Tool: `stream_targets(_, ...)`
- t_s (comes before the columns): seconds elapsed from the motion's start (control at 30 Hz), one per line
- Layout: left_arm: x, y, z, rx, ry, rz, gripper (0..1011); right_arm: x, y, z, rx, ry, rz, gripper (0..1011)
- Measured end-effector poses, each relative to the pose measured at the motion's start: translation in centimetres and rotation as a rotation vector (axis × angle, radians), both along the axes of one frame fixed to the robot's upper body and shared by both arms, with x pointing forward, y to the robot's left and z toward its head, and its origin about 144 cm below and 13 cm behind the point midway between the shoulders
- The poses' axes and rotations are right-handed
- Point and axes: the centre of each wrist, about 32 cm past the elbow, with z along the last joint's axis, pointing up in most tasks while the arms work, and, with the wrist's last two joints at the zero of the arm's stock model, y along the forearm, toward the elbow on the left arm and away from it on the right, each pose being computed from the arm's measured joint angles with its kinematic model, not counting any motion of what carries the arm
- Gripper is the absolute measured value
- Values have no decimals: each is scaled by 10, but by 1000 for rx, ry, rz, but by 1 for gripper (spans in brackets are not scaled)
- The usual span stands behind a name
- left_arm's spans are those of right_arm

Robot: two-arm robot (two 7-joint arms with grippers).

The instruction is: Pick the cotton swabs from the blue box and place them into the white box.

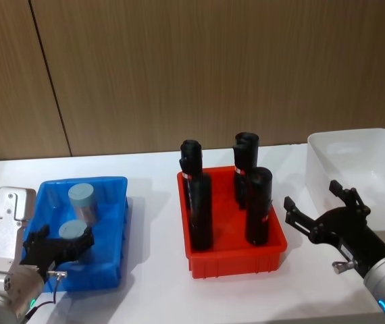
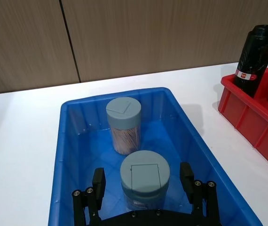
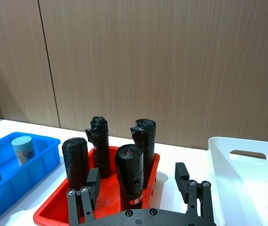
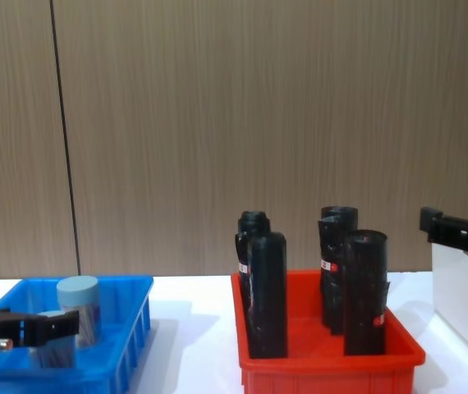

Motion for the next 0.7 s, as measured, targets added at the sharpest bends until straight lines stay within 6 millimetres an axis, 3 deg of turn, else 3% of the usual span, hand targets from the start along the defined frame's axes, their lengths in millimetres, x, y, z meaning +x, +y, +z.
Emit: stream_targets(0.7, 10, 6, -9, -19, 11, -27, 1000, 0, 0, 0, 0, 0, 0, 1002)
